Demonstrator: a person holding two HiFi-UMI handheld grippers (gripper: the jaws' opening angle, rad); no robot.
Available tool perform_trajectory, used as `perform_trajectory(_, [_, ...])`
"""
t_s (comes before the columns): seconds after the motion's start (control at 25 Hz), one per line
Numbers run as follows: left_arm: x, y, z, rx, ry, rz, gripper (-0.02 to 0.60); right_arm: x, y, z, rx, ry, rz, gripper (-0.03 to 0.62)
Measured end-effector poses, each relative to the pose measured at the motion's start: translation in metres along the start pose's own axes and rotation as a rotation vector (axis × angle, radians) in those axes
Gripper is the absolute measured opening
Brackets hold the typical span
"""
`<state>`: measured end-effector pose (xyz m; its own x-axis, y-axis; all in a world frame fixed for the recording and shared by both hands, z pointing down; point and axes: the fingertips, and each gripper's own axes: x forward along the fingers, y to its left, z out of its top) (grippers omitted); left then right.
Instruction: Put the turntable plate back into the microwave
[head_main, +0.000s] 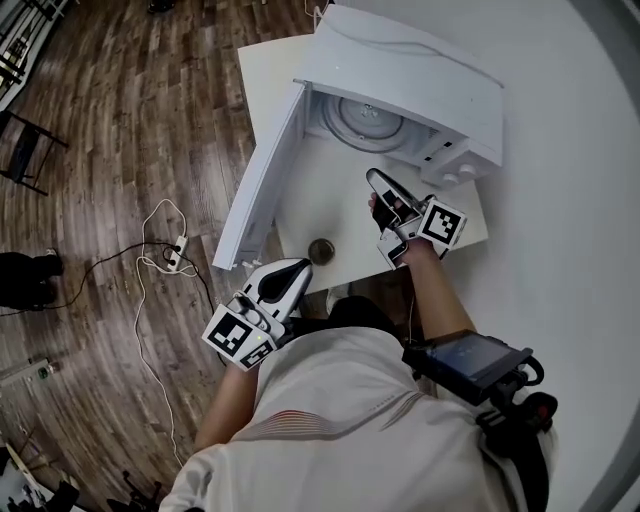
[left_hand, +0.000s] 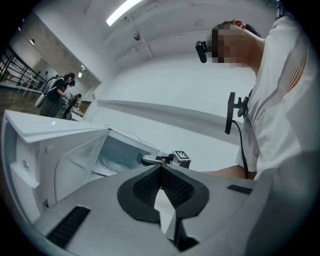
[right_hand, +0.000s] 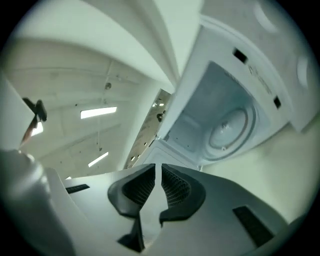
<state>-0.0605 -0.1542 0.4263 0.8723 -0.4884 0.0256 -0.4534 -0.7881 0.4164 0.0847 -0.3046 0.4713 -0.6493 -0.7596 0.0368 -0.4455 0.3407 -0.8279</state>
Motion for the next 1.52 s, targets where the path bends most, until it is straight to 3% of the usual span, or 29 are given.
perform_trajectory(0.28, [-0.018,-0.033,0.006,0.077,0.018,-0.095,0.011,-0.061,0.092,0.001,-0.35,-0.123,-0.09,0.006])
perform_trajectory(0.52, [-0.028,-0.058,0.011,0.125,0.03,-0.158,0.011,-0.113,0.143,-0.02,-0.494,-0.195,-0.188,0.006])
perform_trajectory(0.8, [-0.027,-0.089,0.017,0.165,0.035,-0.222,0.011,-0.161,0.175,-0.042,-0.638,-0.221,-0.283,0.005])
perform_trajectory(1.0, [-0.025,-0.107,0.024,0.194,0.034,-0.187,0.011,-0.182,0.19,-0.047,-0.733,-0.207,-0.322,0.005])
perform_trajectory(1.52, [-0.008,-0.184,0.019,0.253,-0.023,-0.033,0.011,-0.27,0.201,-0.034,-0.828,-0.174,-0.26,0.005])
